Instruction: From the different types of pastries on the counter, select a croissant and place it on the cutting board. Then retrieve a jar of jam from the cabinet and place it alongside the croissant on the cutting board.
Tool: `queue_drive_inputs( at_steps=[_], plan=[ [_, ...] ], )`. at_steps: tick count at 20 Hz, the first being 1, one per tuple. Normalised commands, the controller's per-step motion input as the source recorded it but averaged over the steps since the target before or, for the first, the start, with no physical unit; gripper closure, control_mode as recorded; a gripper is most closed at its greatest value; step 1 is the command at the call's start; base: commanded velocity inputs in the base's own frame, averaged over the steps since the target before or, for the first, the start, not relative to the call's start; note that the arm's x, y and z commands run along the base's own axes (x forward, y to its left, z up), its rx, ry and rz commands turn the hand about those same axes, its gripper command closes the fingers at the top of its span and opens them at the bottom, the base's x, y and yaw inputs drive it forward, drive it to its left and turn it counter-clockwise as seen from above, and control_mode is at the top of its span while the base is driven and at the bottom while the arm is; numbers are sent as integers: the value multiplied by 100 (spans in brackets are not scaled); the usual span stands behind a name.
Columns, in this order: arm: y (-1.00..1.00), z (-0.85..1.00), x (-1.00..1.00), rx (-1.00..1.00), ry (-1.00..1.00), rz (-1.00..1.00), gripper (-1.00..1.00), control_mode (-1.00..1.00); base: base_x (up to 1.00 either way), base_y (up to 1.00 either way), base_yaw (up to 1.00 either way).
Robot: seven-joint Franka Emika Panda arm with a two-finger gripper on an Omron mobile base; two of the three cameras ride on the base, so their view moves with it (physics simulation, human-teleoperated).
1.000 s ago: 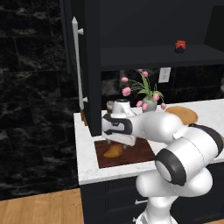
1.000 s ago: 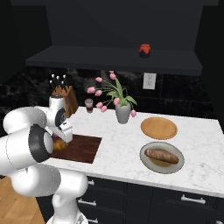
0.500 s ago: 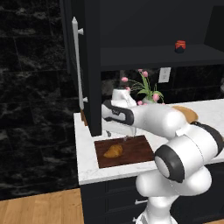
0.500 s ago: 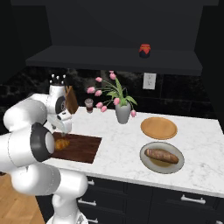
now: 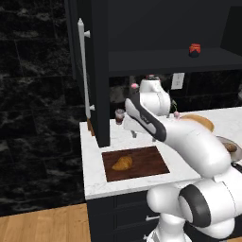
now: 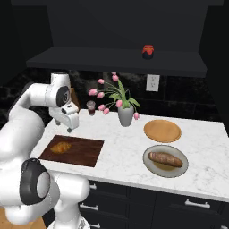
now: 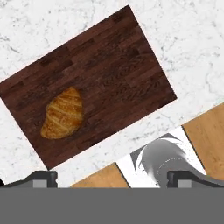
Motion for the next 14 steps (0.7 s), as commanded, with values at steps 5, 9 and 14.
queue_drive_inputs(
  at_steps=[5,9,14],
  plan=[
    [-100,47,-54,0,-9,1,-100,-100,0,0,0],
    [-100,30,-51,0,-1,0,-100,-100,0,0,0],
    [-21,1,-10,1,-1,-1,-100,-100,0,0,0]
  ],
)
